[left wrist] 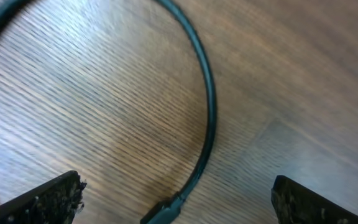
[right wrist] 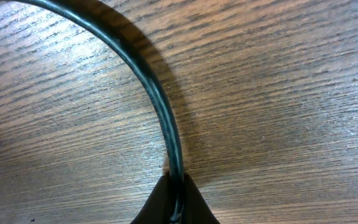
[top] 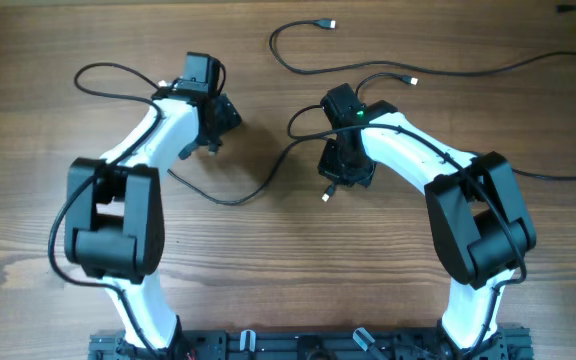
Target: Untangle cables
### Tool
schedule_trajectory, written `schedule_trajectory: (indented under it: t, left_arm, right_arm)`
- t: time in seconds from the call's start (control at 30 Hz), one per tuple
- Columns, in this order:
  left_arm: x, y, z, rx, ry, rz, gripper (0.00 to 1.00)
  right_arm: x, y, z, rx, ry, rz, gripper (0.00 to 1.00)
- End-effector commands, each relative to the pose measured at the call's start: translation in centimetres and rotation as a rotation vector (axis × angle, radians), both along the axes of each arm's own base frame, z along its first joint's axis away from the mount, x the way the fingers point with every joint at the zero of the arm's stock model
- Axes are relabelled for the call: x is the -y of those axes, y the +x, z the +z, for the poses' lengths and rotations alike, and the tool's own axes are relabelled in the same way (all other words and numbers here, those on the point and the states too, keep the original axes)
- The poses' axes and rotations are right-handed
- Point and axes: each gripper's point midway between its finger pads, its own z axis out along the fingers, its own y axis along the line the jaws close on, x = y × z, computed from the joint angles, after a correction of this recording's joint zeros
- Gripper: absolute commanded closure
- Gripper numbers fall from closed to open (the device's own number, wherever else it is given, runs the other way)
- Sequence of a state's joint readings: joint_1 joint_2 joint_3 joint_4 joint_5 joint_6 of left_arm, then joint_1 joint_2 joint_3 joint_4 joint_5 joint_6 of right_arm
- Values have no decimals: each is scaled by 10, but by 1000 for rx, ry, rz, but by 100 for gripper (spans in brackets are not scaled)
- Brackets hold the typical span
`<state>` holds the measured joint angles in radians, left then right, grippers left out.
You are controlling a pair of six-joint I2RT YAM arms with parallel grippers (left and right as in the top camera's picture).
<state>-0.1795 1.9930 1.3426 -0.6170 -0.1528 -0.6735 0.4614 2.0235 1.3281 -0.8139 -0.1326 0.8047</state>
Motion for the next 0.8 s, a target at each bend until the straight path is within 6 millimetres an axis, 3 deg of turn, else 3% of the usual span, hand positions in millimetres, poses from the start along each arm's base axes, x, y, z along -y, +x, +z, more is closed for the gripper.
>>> schedule_trajectory:
  t: [0.0, 0.1, 0.3, 0.6, 0.77]
  left_arm:
    - [-4, -1, -16, -23, 32, -9, 3]
    - [-3, 1, -21, -22, 33, -9, 12]
    - [-4, -1, -26, -36, 35, -9, 22]
    - [-16, -14, -28, -97, 117, -53, 22]
    - [-19, -16, -28, -108, 135, -49, 28]
  right_arm:
    - [4, -3, -8, -7, -28, 21, 94]
    - [4, -2, -8, -2, -26, 21, 93]
    - [4, -2, -8, -1, -25, 21, 90]
    - [1, 2, -8, 18, -16, 21, 90]
    - [1, 3, -8, 20, -14, 21, 90]
